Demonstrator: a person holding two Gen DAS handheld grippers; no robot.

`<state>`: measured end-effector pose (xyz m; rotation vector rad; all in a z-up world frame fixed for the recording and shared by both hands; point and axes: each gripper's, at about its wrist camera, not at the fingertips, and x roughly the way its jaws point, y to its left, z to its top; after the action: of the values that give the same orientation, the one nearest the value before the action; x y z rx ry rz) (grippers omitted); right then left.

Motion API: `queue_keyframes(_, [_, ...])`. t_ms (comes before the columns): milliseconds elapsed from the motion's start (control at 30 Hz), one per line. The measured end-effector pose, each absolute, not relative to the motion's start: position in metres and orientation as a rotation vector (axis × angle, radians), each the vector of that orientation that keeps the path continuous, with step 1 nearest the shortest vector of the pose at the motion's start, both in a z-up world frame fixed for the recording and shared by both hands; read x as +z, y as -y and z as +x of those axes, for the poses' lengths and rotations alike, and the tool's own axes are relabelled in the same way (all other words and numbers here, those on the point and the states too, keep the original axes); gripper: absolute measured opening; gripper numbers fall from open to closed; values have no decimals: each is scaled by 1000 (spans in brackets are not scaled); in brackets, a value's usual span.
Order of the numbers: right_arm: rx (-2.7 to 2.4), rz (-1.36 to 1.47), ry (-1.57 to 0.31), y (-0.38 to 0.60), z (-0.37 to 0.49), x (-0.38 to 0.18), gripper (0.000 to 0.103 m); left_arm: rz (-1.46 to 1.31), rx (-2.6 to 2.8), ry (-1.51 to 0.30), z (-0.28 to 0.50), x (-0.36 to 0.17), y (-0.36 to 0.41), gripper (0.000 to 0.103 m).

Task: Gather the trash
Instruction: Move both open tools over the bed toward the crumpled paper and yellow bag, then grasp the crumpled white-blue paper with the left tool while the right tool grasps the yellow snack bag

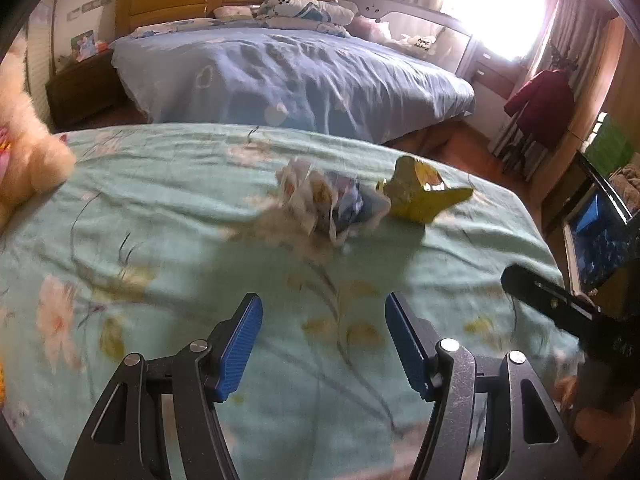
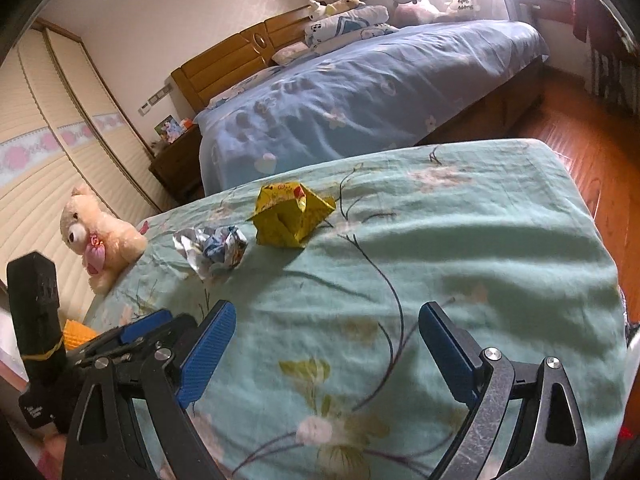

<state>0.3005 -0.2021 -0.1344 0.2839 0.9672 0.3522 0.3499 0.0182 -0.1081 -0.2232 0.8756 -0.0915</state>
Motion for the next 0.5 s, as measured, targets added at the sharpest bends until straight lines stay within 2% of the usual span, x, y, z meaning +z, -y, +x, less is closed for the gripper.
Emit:
queue_keyframes(267, [337,300,-980,204,319,-140,94,-213,-89,-878,390,-117,-12,61])
queue_keyframes(333, [336,308,-983,204,321,-142,94,-230,-95,-876,398,-119,-13,49])
queue_keyframes(367, [337,311,-984,203,322,-142,94,-235,-95,-877,400,-120,-13,47])
queue_keyframes(500, [354,305,-988,196,327,-143,94,-237,-113,-887,406,-124,-14,10])
